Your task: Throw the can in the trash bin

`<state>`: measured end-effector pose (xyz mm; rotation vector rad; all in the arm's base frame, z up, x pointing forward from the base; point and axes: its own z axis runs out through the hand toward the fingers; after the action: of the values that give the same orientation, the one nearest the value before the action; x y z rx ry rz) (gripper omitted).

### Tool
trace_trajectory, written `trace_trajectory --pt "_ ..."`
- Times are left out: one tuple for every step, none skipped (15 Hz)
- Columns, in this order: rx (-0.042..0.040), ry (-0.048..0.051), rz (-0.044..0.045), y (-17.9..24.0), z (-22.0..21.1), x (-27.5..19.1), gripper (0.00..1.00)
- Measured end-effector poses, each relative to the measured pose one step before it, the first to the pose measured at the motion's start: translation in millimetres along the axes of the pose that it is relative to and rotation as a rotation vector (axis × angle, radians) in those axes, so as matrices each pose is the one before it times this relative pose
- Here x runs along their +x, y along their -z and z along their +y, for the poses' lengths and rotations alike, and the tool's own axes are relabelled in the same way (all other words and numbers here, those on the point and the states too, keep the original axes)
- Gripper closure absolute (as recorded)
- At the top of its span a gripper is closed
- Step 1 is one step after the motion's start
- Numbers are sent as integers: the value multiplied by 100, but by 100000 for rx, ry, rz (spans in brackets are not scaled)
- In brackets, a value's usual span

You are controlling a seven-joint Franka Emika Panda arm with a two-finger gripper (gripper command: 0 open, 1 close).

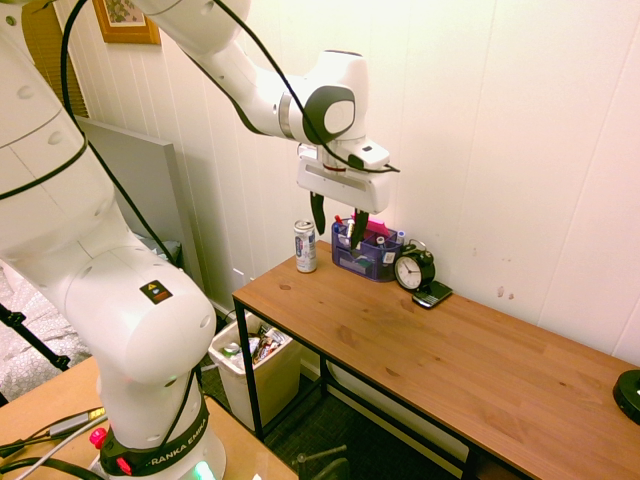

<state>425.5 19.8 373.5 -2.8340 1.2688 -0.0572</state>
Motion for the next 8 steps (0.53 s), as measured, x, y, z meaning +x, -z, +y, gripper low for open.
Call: trace_trajectory --pt "-235 -4 -220 -111 1 2 0" --pt "-117 154 -495 -86 -109 -175 0" --pt "-92 753 -127 -76 -491 -615 0" --pt "-5 446 460 -38 -982 -1206 0" --pt "202 70 752 -1 -1353 -1742 0" --pt "159 206 445 14 -1491 -2071 0" --pt "48 475 176 39 -1454 -2001 0" --pt "-219 184 -52 -111 -1173 -1469 0"
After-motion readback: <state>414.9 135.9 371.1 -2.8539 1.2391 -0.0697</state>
